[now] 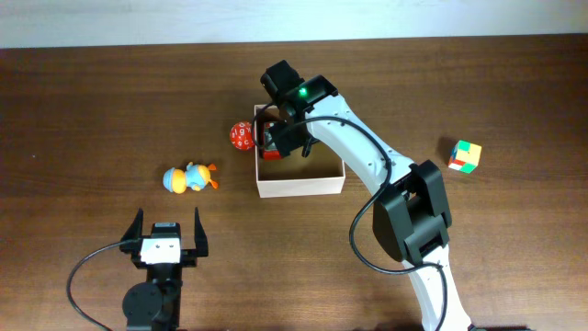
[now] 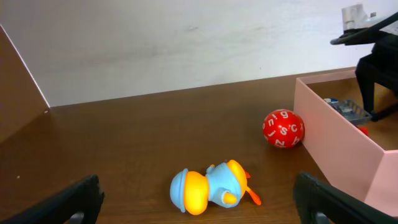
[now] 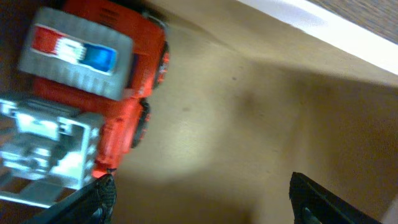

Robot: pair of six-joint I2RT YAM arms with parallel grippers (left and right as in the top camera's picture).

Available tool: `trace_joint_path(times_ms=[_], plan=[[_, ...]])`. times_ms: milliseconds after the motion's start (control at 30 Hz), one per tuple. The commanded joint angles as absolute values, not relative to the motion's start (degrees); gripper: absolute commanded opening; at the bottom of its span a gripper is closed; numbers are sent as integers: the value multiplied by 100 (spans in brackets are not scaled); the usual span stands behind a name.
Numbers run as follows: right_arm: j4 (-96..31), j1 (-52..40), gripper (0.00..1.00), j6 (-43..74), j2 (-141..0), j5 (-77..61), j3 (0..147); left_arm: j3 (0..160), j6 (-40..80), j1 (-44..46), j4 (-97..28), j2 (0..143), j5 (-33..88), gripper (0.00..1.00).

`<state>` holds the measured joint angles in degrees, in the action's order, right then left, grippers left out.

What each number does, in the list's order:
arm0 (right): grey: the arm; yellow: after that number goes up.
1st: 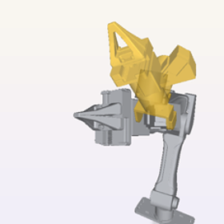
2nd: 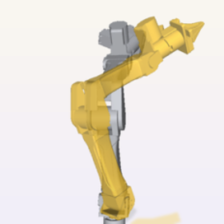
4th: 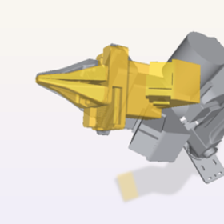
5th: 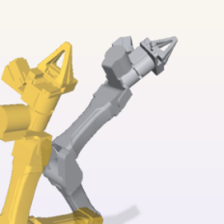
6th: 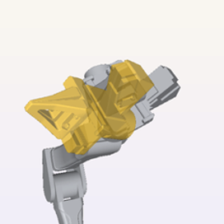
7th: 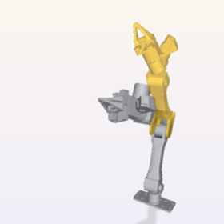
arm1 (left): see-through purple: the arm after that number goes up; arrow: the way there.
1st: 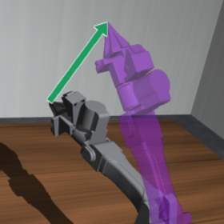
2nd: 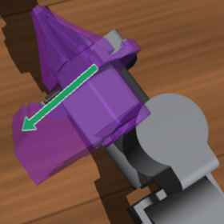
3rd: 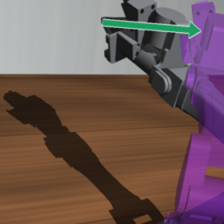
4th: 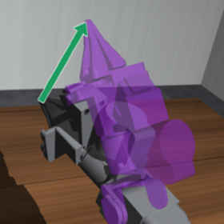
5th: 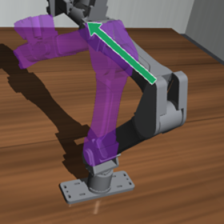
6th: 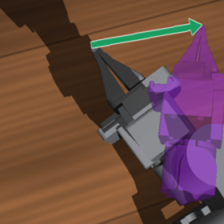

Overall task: Pack container
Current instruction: 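Lower the red truck into the pink box and open the right gripper, then raise the right gripper out of the box and move toward the cube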

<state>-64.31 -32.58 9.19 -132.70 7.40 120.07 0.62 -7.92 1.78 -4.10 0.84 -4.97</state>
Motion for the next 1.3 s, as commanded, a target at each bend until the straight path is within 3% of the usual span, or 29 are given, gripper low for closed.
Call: trace_joint_path(times_ms=[0,1267], plan=[[-6353,-3256,83,923,-13157,325,11979,54,-867,154,-434,40,-543,99],[-6425,-2735,83,947,-13155,646,11979,54,-867,154,-434,40,-543,99]])
